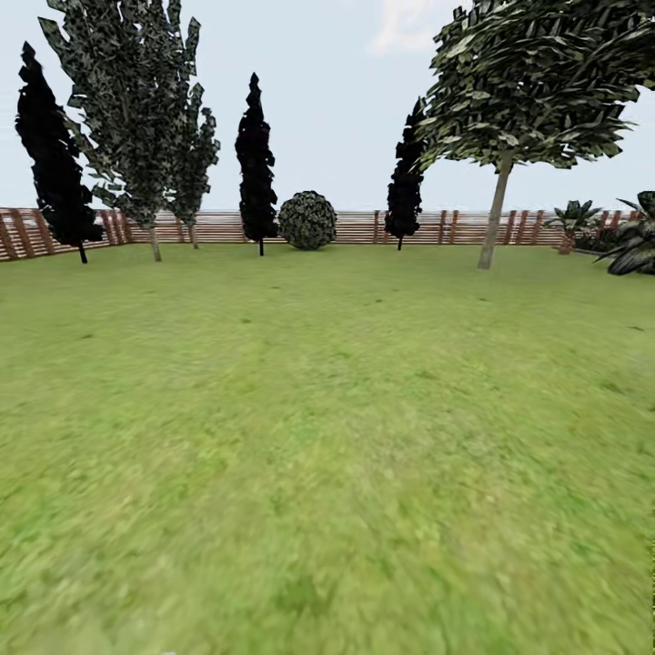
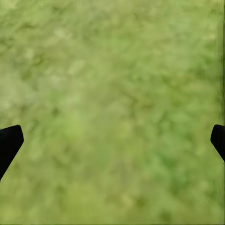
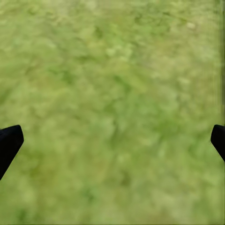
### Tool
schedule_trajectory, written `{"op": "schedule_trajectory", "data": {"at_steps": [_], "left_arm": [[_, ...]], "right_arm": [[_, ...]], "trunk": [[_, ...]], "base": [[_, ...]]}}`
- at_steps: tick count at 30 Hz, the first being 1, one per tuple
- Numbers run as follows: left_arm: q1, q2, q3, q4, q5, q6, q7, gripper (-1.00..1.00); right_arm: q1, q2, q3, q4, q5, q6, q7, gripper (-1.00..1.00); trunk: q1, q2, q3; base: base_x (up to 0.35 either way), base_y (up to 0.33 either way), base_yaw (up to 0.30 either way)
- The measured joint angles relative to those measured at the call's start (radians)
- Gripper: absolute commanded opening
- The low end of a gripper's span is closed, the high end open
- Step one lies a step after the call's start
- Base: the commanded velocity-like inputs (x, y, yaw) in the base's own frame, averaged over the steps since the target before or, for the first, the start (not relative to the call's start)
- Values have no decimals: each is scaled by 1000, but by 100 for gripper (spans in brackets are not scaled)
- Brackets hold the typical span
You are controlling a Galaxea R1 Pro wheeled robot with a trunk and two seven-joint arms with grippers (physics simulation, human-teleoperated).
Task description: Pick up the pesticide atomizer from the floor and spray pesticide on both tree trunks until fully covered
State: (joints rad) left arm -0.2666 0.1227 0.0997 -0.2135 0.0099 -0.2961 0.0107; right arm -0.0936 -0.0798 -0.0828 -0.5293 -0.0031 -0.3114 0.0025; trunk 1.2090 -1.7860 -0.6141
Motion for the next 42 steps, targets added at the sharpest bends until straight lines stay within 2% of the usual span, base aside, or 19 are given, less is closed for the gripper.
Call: {"op": "schedule_trajectory", "data": {"at_steps": [18, 42], "left_arm": [[0, 0, 0, 0, -1, 0, 0, 100], [0, 0, 0, 2, -1, 0, 0, 100]], "right_arm": [[0, 0, -5, 0, 0, 0, -1, 100], [0, -2, -4, 1, 1, 0, -1, 100]], "trunk": [[0, 0, 0], [0, 0, 0]], "base": [[338, 82, -264], [338, 3, -264]]}}
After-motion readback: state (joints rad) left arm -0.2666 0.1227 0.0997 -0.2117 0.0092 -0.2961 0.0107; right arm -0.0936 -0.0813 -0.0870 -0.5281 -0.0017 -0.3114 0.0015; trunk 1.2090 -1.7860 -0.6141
